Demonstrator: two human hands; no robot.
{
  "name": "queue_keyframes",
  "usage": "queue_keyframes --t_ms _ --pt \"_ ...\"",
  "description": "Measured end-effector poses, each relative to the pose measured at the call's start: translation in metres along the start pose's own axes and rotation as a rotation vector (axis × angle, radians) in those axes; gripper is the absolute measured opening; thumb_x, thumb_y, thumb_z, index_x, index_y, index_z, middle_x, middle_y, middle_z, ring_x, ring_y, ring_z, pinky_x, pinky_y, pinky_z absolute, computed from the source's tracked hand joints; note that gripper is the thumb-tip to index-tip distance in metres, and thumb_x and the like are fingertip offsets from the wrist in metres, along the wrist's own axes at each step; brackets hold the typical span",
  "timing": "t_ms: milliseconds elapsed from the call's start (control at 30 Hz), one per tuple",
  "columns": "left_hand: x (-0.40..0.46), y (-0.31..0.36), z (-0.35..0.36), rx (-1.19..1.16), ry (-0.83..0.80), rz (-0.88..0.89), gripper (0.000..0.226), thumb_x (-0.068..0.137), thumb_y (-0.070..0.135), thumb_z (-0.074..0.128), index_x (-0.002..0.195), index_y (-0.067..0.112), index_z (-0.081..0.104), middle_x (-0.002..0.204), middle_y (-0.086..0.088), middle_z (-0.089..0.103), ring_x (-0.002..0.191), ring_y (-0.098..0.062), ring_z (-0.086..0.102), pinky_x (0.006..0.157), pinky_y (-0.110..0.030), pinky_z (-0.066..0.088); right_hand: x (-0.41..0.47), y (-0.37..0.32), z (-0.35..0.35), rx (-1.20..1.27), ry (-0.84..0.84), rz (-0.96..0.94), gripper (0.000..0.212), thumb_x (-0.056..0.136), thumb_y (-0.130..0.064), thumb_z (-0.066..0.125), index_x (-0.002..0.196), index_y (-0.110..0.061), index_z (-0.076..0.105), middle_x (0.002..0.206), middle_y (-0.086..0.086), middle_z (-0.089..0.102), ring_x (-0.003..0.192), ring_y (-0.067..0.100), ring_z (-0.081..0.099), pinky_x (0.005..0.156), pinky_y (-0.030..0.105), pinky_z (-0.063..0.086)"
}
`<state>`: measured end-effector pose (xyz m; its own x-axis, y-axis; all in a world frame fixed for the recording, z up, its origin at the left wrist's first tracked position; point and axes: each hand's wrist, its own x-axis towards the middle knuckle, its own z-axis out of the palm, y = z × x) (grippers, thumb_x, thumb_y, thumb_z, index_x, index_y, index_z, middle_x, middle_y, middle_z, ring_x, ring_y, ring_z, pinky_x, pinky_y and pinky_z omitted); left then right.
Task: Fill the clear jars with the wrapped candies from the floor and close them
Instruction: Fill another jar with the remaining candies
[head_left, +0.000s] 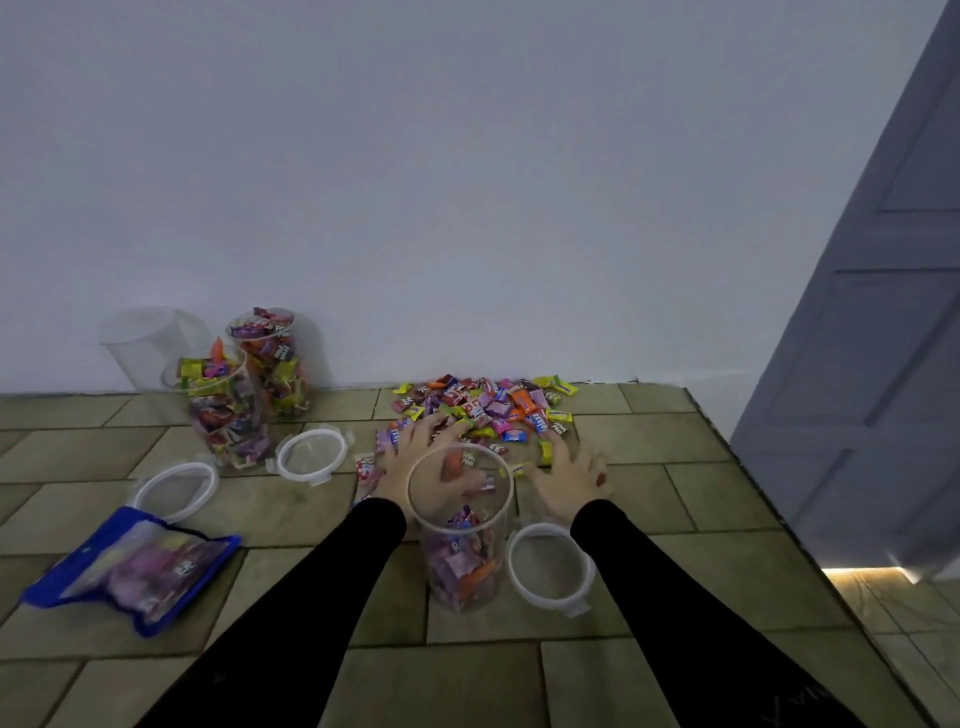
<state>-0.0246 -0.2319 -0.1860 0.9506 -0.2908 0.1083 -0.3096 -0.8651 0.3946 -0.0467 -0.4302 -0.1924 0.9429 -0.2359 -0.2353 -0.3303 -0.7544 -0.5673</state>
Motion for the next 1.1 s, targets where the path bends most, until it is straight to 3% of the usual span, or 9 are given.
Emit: queue_keyframes --t_ms 100,200,400,500,600,767,933,1000,1100 --pt "0.008 0.007 0.009 0.128 -0.079 0.08 0.082 0.08 0.074 0.048 0.149 0.05 0.011 0.161 0.0 0.003 0.147 -0.027 0.0 0.113 -0.06 0.003 0.015 -0.002 0.001 -0.107 0.005 -0.087 0.069 0.094 -0.054 0.044 0.151 -0.034 0.012 0.16 0.014 -0.009 0.146 0.039 -0.005 0.117 0.053 0.004" --pt "0.019 0.008 0.019 0.199 -0.167 0.09 0.076 0.087 0.071 0.042 0.151 0.045 0.008 0.162 0.002 -0.005 0.148 -0.025 -0.008 0.113 -0.06 -0.004 0.032 -0.005 0.005 -0.177 0.006 -0.169 0.072 0.092 -0.056 0.047 0.151 -0.035 0.011 0.159 0.013 -0.013 0.146 0.04 -0.009 0.117 0.053 0.004" --pt "0.046 -0.003 0.036 0.292 -0.155 0.042 0.082 0.077 0.079 0.014 0.151 0.042 0.014 0.159 0.001 0.009 0.146 -0.023 0.006 0.115 -0.05 0.011 0.068 -0.004 0.014 -0.385 0.091 -0.253 0.073 0.092 -0.064 0.035 0.152 -0.037 0.004 0.16 0.006 -0.016 0.146 0.037 -0.015 0.116 0.055 -0.001" --pt "0.052 -0.004 0.036 0.223 -0.122 0.041 0.084 0.075 0.076 0.01 0.148 0.039 0.024 0.153 0.0 0.021 0.141 -0.022 0.016 0.112 -0.045 0.018 0.073 -0.006 0.018 -0.442 0.147 -0.305 0.064 0.09 -0.063 0.023 0.149 -0.037 0.027 0.159 0.008 0.016 0.145 0.039 0.012 0.112 0.057 0.016" --pt "0.059 -0.005 0.039 0.19 -0.047 0.03 0.054 0.093 0.059 0.037 0.142 0.036 0.035 0.144 0.001 0.03 0.133 -0.019 0.025 0.104 -0.038 0.023 0.079 -0.012 0.024 -0.424 0.297 -0.429 0.057 0.082 -0.054 0.031 0.119 -0.026 0.064 0.115 0.014 0.061 0.109 0.04 0.057 0.076 0.051 0.047" --pt "0.068 -0.004 0.042 0.14 -0.015 0.017 0.036 0.097 0.051 0.041 0.126 0.031 0.046 0.131 0.004 0.042 0.122 -0.019 0.038 0.095 -0.037 0.027 0.077 -0.012 0.028 -0.435 0.32 -0.497 0.044 0.093 -0.041 0.05 0.135 -0.026 0.05 0.112 0.01 0.057 0.103 0.032 0.056 0.074 0.039 0.043" --pt "0.071 0.0 0.035 0.203 -0.015 0.031 0.03 0.1 0.044 0.038 0.119 0.024 0.049 0.12 0.003 0.05 0.115 -0.019 0.046 0.1 -0.042 0.026 0.078 -0.013 0.032 -0.571 0.442 -0.529 0.03 0.074 -0.039 0.064 0.099 -0.024 0.07 0.059 0.001 0.064 0.051 0.023 0.059 0.065 0.034 0.039" --pt "0.07 0.003 0.033 0.224 -0.014 0.04 0.029 0.101 0.042 0.037 0.118 0.024 0.05 0.119 0.003 0.051 0.115 -0.018 0.046 0.1 -0.041 0.024 0.076 -0.012 0.029 -0.602 0.432 -0.561 0.029 0.078 -0.038 0.066 0.102 -0.024 0.068 0.06 0.002 0.067 0.054 0.022 0.061 0.072 0.036 0.035" --pt "0.066 0.005 0.032 0.205 -0.013 0.057 0.027 0.101 0.04 0.04 0.12 0.023 0.051 0.121 0.003 0.05 0.12 -0.017 0.039 0.102 -0.04 0.021 0.069 -0.015 0.02 -0.55 0.32 -0.581 0.034 0.097 -0.033 0.045 0.128 -0.021 0.052 0.097 0.004 0.071 0.089 0.026 0.064 0.09 0.039 0.034"
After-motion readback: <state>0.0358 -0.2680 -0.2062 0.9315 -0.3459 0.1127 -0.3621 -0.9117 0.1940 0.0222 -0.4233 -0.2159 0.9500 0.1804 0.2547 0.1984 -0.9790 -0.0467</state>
